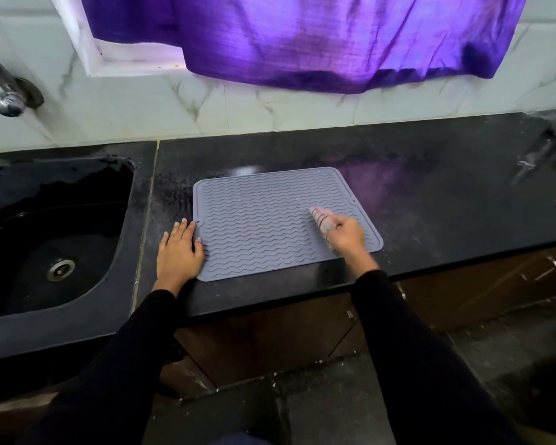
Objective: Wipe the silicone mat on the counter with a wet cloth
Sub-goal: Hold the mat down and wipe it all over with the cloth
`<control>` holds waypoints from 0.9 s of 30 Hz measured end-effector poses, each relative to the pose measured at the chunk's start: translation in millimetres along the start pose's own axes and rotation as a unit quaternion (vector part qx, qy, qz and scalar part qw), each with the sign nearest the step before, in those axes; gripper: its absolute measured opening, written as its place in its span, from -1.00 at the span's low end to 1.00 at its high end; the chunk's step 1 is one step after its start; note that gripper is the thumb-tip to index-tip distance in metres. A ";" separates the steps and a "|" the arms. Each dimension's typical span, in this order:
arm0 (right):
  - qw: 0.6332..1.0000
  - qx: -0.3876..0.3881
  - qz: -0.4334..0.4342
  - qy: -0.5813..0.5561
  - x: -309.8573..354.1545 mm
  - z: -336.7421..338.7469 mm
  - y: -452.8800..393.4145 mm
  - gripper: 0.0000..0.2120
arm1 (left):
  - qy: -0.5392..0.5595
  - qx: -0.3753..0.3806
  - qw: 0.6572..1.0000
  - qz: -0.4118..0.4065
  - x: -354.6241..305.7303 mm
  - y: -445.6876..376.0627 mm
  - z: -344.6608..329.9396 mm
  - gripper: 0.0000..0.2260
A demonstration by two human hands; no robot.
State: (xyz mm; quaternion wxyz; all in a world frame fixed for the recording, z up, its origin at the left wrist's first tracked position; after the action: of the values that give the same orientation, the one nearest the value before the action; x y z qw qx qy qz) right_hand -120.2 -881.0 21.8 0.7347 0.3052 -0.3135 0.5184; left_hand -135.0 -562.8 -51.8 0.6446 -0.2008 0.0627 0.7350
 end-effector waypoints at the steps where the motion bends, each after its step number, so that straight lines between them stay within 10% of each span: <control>1: 0.995 -0.013 -0.041 -0.092 6.4 9.8 -0.6 -0.72 | -0.001 0.004 1.000 -0.001 0.0 0.4 0.4 -0.57; 5: 0.986 -0.161 -0.038 0.007 20.8 15.5 5.3 -0.69 | -0.002 0.006 1.000 -0.002 0.6 0.4 1.4 -0.58; 13: 0.931 -0.057 0.107 0.343 -24.9 -58.0 21.7 -0.47 | -0.010 0.003 1.000 -0.001 1.5 -0.8 -1.7 -0.43; 21: 0.971 -0.048 0.111 0.208 -25.8 -29.0 3.1 -0.45 | -0.012 0.014 1.000 0.001 1.8 -1.8 -3.0 -0.50; 27: 0.978 -0.042 -0.120 -0.166 -0.3 15.1 -17.6 -0.55 | -0.009 0.025 1.000 0.003 -1.3 2.8 4.1 -0.46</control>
State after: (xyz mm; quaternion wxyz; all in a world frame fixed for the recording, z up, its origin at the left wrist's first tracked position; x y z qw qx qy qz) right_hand -105.6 -897.7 28.7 0.7417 0.3910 -0.4139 0.3545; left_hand -138.4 -563.0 -48.0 0.6476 -0.1780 0.0757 0.7371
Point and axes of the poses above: each hand's wrist, its own y-axis away from the middle knuckle, its own z-axis out of the back of the hand, x = y × z, the point moved 2 cm from there along -y, towards the middle knuckle, and after that the axes turned 1 degree about y, right-handed, at the moved point
